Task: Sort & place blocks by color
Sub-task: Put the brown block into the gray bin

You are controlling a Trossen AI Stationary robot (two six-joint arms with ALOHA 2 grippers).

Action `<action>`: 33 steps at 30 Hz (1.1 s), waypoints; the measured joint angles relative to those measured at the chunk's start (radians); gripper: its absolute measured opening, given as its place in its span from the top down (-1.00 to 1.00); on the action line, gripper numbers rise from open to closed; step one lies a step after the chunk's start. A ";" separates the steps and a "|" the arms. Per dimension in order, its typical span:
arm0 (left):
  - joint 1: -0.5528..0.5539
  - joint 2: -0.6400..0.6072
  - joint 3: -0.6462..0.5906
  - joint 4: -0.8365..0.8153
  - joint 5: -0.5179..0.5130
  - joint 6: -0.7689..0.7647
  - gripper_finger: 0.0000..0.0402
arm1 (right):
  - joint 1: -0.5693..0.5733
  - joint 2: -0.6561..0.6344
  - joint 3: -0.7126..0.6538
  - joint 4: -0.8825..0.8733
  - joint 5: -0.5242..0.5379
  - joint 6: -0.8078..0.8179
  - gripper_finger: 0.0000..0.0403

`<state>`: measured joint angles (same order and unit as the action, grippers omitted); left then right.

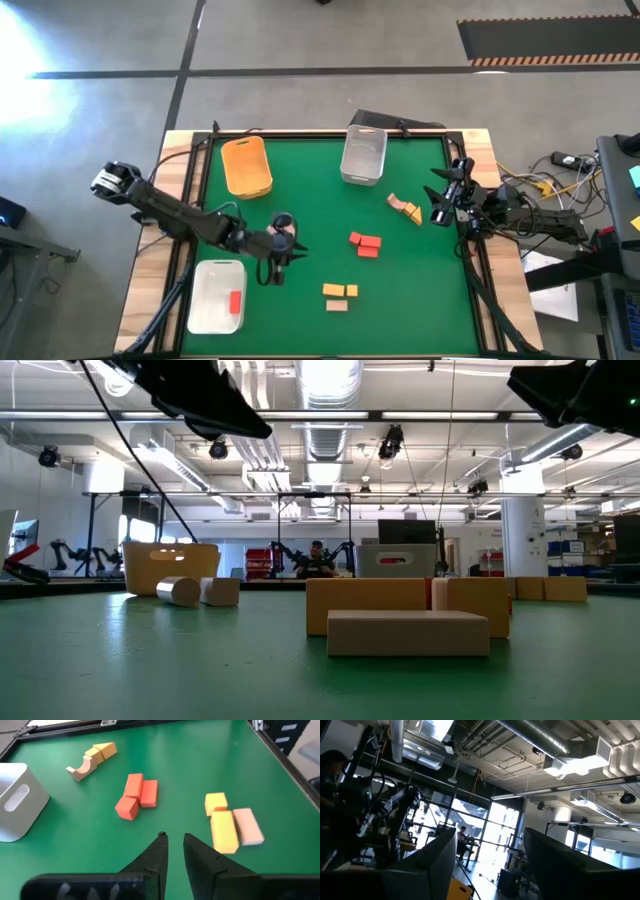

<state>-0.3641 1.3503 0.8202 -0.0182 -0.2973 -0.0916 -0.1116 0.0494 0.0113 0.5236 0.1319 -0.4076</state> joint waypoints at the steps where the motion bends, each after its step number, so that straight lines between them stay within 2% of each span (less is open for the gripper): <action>1: 0.017 -0.015 -0.014 0.000 0.008 0.015 0.82 | 0.000 0.000 0.000 -0.001 0.000 0.001 -0.09; 9: 0.133 -0.224 -0.168 0.009 0.014 0.104 0.95 | 0.000 0.000 0.000 -0.003 0.049 0.079 -0.09; 16: 0.213 -0.397 -0.277 0.059 0.006 0.181 0.97 | 0.000 0.000 0.000 0.005 0.052 0.221 -0.09; 22: 0.238 -0.475 -0.311 0.065 -0.010 0.265 0.97 | 0.000 0.000 0.000 0.024 0.038 0.369 -0.09; 27: 0.240 -0.514 -0.315 0.080 -0.043 0.355 0.97 | 0.003 0.014 0.000 0.111 -0.032 0.516 -0.09; 33: 0.240 -0.537 -0.312 0.209 -0.052 0.468 0.97 | 0.003 0.067 0.000 0.172 -0.054 0.605 -0.09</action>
<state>-0.1242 0.8136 0.5082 0.1912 -0.3489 0.3768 -0.1089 0.1165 0.0113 0.6956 0.0780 0.1973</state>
